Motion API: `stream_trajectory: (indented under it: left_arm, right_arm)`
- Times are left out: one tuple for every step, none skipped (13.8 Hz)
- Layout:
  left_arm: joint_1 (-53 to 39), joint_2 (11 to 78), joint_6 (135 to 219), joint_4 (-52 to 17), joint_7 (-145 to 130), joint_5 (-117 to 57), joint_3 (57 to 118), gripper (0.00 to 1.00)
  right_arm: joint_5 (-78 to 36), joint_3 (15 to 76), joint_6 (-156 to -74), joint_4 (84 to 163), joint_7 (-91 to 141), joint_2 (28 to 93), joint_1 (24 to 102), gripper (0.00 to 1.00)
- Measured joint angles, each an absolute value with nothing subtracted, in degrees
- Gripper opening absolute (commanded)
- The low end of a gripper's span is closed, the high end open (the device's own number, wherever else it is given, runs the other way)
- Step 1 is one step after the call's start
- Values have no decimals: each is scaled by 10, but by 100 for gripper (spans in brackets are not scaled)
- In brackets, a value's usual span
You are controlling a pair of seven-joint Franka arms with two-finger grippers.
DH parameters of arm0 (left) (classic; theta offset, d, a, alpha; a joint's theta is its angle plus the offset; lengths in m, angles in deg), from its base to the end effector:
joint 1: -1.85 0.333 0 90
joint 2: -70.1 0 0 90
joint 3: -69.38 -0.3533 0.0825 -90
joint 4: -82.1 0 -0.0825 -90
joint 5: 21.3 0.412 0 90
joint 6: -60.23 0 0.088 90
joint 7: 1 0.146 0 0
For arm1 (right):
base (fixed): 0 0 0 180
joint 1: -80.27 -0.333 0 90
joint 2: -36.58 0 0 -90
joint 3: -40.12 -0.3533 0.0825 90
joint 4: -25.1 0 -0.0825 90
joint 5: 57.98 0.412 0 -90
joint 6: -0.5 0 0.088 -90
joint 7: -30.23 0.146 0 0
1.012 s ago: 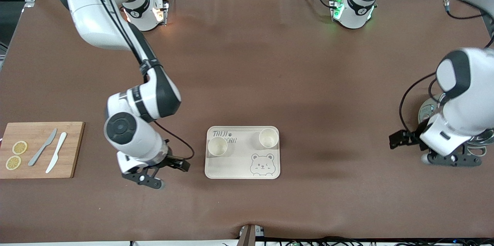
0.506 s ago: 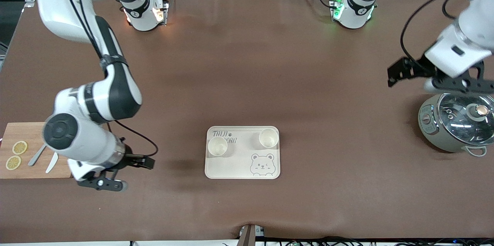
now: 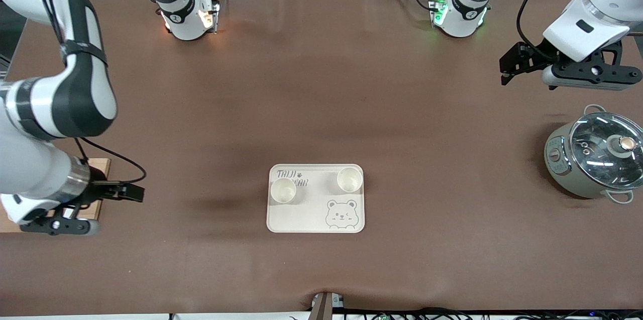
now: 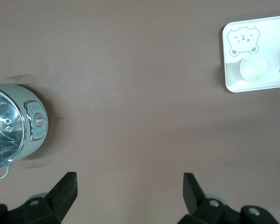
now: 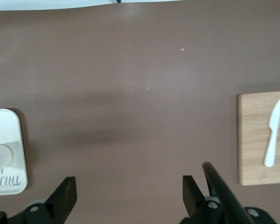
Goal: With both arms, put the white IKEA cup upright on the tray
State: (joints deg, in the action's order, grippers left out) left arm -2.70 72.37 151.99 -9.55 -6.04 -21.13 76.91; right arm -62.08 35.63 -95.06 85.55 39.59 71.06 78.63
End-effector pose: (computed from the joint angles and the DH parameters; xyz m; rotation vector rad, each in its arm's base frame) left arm 0.5607 -0.1211 0.6338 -3.1330 0.1928 -0.0659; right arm 0.7732 0.0559 0.4802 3.1148 -0.0995 0.0248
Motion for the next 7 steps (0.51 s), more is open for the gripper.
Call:
stream_trajectory:
  left_arm:
    - [-26, 724, 1528, -100, -60, -212, 768, 100]
    - [-24, 723, 1536, -105, -60, -214, 766, 100]
    - [-18, 723, 1544, -110, -60, -222, 763, 100]
    - [-9, 723, 1554, -115, -59, -231, 762, 100]
    - [-1, 722, 1560, -117, -54, -235, 761, 100]
    - [4, 722, 1562, -117, -42, -235, 760, 100]
    - [8, 722, 1562, -117, -23, -235, 758, 100]
  right_arm:
    - [-621, 356, -950, 873, 393, 694, 793, 100]
    - [-621, 356, -950, 890, 387, 676, 800, 100]
    - [-621, 356, -948, 906, 379, 659, 805, 100]
    - [-618, 356, -948, 926, 371, 640, 811, 100]
    - [-608, 356, -948, 947, 365, 621, 816, 100]
    - [-594, 356, -948, 967, 362, 601, 823, 100]
    - [-585, 356, -948, 987, 359, 580, 828, 100]
